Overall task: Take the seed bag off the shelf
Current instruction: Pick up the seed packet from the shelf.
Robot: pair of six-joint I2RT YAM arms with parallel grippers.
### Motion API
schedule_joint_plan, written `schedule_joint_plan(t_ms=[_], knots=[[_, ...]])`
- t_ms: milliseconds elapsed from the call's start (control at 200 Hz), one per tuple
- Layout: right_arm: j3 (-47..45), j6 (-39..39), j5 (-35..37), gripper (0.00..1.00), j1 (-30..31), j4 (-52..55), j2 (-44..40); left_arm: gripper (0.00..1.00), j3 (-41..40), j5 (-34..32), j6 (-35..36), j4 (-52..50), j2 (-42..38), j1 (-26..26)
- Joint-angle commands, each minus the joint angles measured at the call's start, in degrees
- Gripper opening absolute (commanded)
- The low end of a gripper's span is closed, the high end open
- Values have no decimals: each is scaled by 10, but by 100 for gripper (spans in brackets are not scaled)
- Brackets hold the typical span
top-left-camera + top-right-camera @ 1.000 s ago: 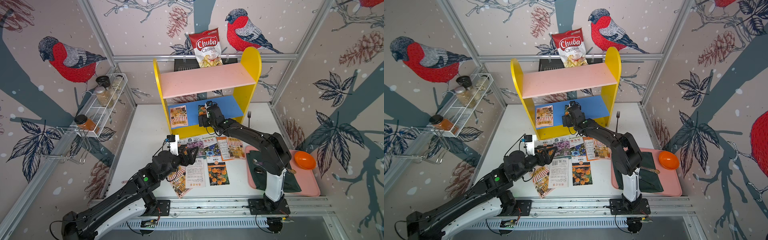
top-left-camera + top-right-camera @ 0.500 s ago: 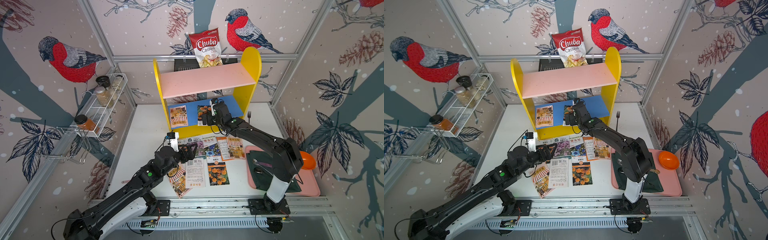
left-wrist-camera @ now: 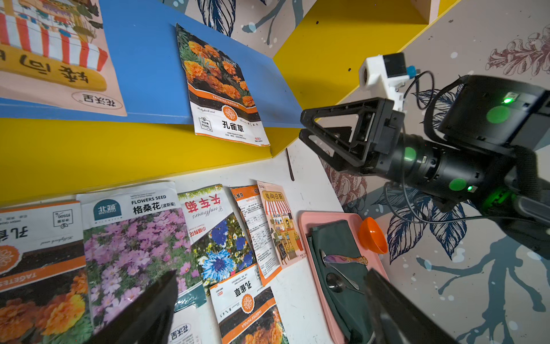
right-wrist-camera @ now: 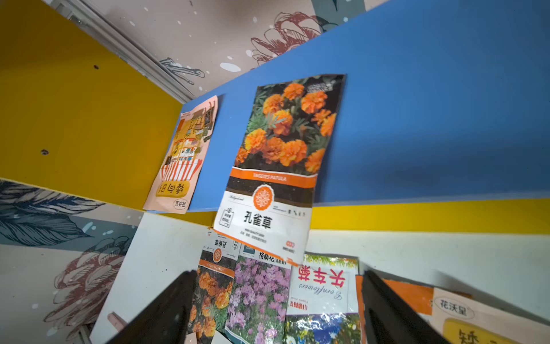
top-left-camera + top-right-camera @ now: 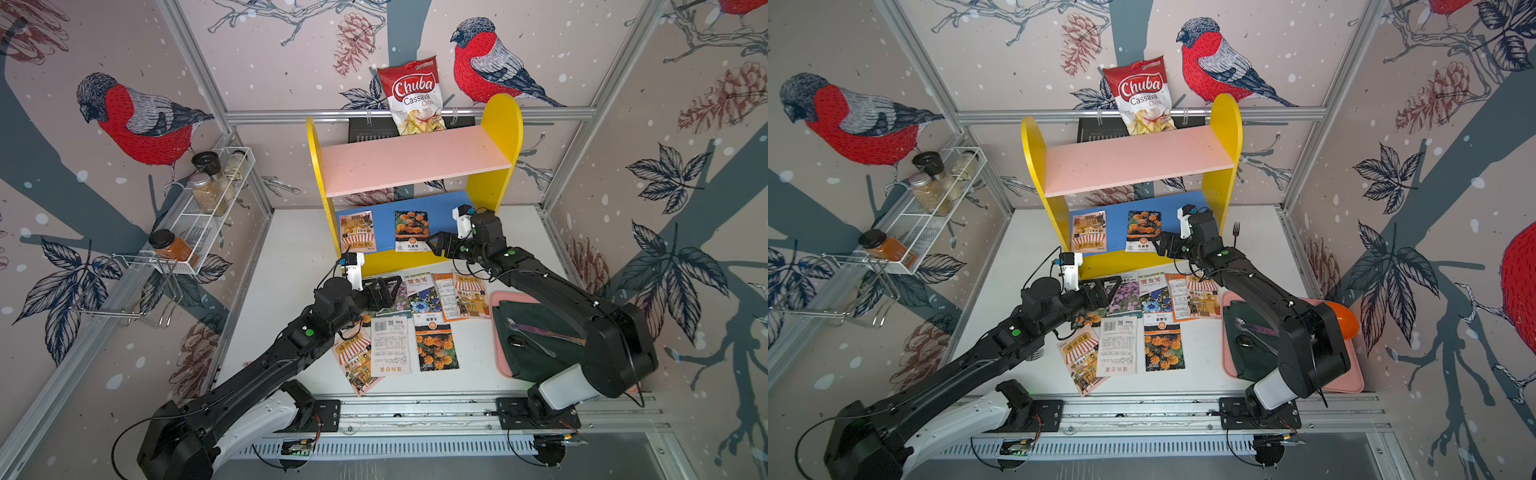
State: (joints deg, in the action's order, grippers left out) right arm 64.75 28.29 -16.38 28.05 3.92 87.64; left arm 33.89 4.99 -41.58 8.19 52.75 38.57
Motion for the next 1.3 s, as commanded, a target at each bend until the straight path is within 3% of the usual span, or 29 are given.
schedule_joint_plan(t_ms=[0, 150, 595, 820, 1151, 1296], knots=[[-15, 42, -83, 85, -9, -54, 1, 97, 8, 18, 15, 5, -2, -2], [-21, 56, -121, 81, -26, -79, 33, 97, 7, 12, 19, -7, -17, -3], [-23, 116, -211, 53, -51, -179, 103, 97, -12, -2, 19, -23, -48, -4], [-11, 144, -250, 44, -52, -218, 137, 97, -15, -4, 17, -24, -53, -5], [-2, 163, -269, 30, -52, -243, 164, 97, -24, -8, 16, -27, -65, -7], [0, 163, -272, 16, -52, -246, 166, 97, -24, -8, 15, -27, -65, -8]])
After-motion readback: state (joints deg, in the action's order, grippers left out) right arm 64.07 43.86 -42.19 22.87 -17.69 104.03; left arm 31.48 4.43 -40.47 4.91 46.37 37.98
